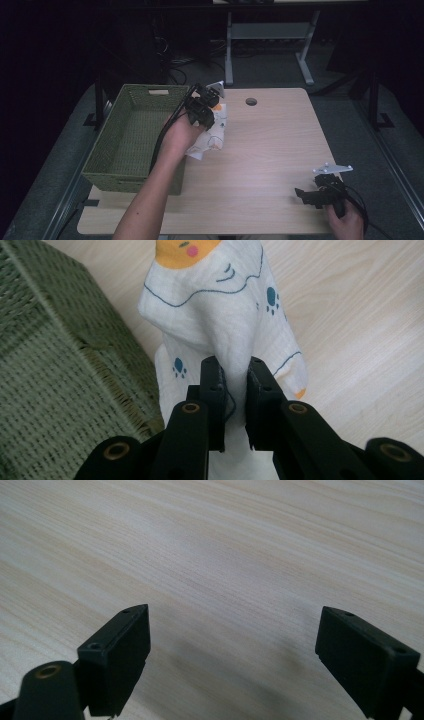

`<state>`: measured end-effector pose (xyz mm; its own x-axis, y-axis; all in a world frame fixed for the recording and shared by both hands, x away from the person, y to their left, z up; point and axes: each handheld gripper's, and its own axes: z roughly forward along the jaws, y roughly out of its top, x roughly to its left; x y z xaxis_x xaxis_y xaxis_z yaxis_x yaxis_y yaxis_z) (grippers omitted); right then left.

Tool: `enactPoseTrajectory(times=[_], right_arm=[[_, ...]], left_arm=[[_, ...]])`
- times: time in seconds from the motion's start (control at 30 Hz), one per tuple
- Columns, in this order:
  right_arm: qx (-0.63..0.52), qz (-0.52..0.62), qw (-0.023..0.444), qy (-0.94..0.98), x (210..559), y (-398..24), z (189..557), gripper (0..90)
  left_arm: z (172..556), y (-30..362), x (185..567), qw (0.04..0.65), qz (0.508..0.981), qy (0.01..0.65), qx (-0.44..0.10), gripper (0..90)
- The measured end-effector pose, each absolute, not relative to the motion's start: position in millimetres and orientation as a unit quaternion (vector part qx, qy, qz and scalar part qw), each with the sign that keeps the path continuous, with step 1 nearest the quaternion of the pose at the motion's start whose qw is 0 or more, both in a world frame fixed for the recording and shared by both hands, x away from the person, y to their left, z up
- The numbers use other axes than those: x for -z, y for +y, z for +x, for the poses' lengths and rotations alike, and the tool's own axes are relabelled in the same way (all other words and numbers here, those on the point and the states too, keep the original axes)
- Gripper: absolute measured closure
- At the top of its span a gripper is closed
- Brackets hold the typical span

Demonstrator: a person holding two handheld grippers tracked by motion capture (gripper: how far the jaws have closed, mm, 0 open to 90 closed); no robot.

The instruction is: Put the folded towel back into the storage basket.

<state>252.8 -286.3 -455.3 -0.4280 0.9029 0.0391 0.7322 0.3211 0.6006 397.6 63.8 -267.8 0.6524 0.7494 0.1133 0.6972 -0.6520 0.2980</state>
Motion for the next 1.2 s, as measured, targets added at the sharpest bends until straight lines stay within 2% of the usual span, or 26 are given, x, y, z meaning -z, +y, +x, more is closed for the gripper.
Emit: enactPoseTrajectory(times=[1.2], right_arm=[[-0.274,0.516,0.159,0.795,455,-282,254,14.2]], left_arm=[[397,144,250,0.094,0.881,0.447,-0.126,80.7]])
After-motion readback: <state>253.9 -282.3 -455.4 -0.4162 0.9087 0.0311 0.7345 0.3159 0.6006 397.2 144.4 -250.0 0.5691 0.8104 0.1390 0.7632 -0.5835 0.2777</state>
